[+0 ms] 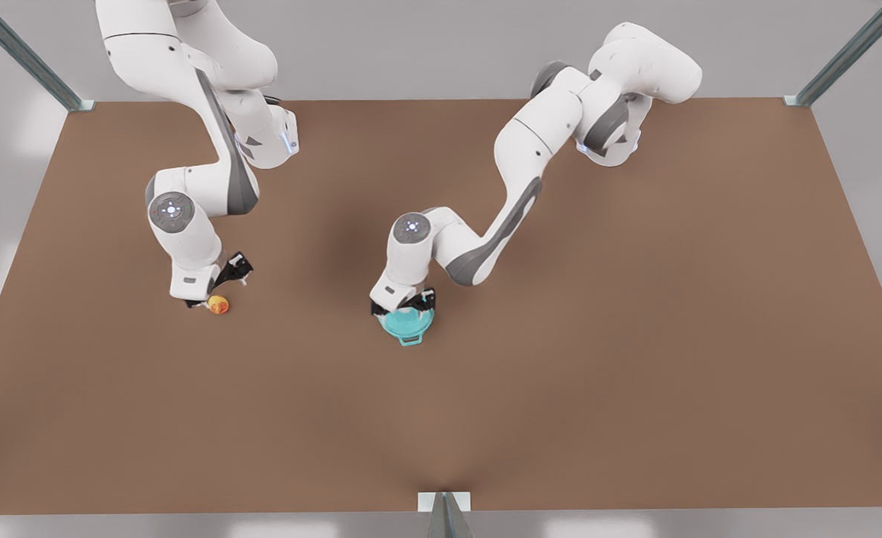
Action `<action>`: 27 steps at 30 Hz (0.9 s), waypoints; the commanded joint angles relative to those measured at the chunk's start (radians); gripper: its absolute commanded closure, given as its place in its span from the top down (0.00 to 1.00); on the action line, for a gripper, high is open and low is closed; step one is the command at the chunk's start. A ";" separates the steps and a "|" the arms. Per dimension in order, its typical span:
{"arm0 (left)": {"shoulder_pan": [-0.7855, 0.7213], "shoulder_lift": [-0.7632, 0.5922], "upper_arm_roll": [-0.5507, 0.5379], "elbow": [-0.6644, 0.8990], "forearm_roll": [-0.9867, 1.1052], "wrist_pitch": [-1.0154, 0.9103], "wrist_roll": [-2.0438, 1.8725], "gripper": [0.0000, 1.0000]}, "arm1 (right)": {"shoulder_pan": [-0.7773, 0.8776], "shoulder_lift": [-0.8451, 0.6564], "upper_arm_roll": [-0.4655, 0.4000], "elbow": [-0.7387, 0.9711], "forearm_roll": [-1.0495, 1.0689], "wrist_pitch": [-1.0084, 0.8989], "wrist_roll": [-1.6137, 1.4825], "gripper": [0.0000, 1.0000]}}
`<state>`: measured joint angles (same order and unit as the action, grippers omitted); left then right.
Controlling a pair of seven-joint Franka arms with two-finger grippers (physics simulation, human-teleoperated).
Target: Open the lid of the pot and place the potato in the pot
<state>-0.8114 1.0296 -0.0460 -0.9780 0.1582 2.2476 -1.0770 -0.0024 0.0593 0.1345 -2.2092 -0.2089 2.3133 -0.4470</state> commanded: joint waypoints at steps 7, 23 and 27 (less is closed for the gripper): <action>-0.022 0.006 0.000 -0.016 0.024 -0.031 -0.054 1.00 | -0.008 0.000 0.000 -0.001 0.000 0.003 -0.019 1.00; -0.042 0.004 0.001 -0.016 0.024 -0.075 -0.051 0.48 | -0.054 0.027 -0.007 -0.046 -0.072 0.066 -0.019 1.00; 0.020 -0.060 0.001 -0.007 0.009 -0.144 -0.017 0.46 | -0.067 0.063 -0.009 -0.047 -0.098 0.090 -0.018 1.00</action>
<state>-0.7995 0.9821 -0.0444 -0.9859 0.1760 2.1628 -1.1119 -0.0770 0.1198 0.1256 -2.2560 -0.2946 2.3664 -0.4568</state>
